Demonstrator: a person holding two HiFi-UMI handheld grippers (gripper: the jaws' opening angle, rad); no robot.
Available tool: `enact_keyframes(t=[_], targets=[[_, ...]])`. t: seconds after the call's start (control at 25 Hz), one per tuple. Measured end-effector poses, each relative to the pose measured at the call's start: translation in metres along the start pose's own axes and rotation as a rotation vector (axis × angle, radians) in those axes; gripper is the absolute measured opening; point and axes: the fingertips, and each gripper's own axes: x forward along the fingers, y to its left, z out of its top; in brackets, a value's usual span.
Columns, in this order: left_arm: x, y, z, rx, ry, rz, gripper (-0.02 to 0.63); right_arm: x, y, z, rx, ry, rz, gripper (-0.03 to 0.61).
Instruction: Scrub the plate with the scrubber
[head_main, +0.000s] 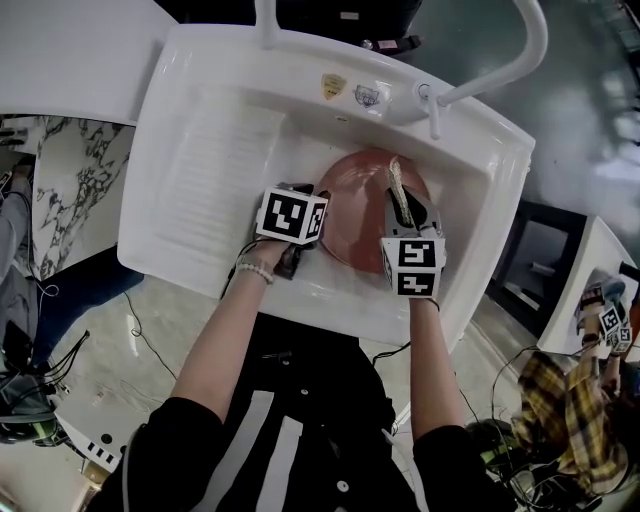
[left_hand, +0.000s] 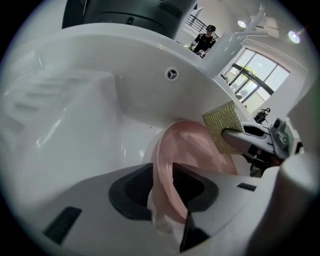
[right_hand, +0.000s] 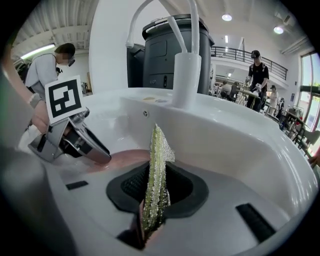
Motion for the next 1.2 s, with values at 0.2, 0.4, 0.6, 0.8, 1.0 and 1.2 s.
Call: enact_keyframes(t=[0.2, 0.4, 0.6, 0.8, 1.0, 1.2], targets=[[0.008, 0.000, -0.015, -0.001, 0.095, -0.016, 0.088, 0.012, -0.006, -0.013, -0.031, 0.058, -0.017, 0.072], [0.009, 0.002, -0.017, -0.012, 0.103, -0.032, 0.052, 0.021, -0.012, -0.027, -0.035, 0.099, -0.034, 0.072], [0.009, 0.002, -0.015, -0.073, 0.092, -0.078, 0.046, 0.034, -0.010, -0.032, -0.072, 0.119, -0.019, 0.073], [0.008, 0.002, -0.015, -0.091, 0.090, -0.101, 0.046, 0.048, 0.006, -0.038, -0.219, 0.152, 0.033, 0.074], [0.008, 0.002, -0.014, -0.111, 0.083, -0.107, 0.044, 0.057, 0.026, -0.037, -0.413, 0.148, 0.113, 0.074], [0.008, 0.003, -0.014, -0.111, 0.084, -0.106, 0.044, 0.060, 0.059, -0.041, -0.681, 0.141, 0.256, 0.074]])
